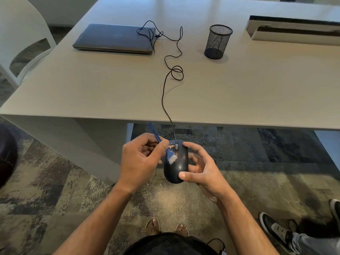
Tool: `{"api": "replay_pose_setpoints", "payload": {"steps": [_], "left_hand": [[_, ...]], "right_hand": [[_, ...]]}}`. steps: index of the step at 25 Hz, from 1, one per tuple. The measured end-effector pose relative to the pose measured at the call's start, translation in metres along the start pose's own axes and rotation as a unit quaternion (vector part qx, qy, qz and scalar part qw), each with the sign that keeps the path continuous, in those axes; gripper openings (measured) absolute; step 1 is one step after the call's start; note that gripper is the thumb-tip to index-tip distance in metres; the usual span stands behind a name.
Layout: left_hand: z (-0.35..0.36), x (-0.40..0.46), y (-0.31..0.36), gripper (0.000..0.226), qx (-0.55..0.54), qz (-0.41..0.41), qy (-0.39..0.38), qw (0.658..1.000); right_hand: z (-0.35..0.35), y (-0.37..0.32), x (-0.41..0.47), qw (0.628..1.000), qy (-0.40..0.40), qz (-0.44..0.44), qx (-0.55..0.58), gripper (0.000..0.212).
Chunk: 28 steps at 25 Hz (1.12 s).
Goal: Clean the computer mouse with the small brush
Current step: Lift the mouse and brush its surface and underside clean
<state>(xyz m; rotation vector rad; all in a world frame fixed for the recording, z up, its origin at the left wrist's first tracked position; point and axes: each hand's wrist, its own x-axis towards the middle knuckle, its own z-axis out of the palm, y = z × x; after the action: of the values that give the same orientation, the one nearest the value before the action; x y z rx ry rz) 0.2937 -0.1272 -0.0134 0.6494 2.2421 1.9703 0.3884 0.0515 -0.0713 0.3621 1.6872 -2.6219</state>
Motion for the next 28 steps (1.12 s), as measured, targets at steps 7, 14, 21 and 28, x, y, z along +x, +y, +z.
{"api": "replay_pose_setpoints", "payload": {"steps": [7, 14, 21, 28], "left_hand": [[0.004, 0.007, -0.011, 0.008, 0.097, -0.002, 0.019, 0.995], [-0.006, 0.015, -0.003, 0.007, -0.012, -0.037, -0.008, 0.999], [-0.002, 0.022, -0.009, 0.006, 0.022, -0.051, -0.05, 0.997], [-0.007, 0.032, -0.016, 0.004, 0.041, -0.05, 0.04, 0.997]], "right_hand": [[-0.001, 0.001, -0.003, 1.0, -0.006, 0.003, 0.0, 0.084], [0.0, 0.002, -0.002, 1.0, -0.015, 0.004, 0.01, 0.082], [-0.001, 0.0, -0.001, 1.0, -0.025, -0.001, 0.002, 0.083], [-0.002, 0.0, -0.004, 1.0, -0.016, -0.003, 0.011, 0.082]]}}
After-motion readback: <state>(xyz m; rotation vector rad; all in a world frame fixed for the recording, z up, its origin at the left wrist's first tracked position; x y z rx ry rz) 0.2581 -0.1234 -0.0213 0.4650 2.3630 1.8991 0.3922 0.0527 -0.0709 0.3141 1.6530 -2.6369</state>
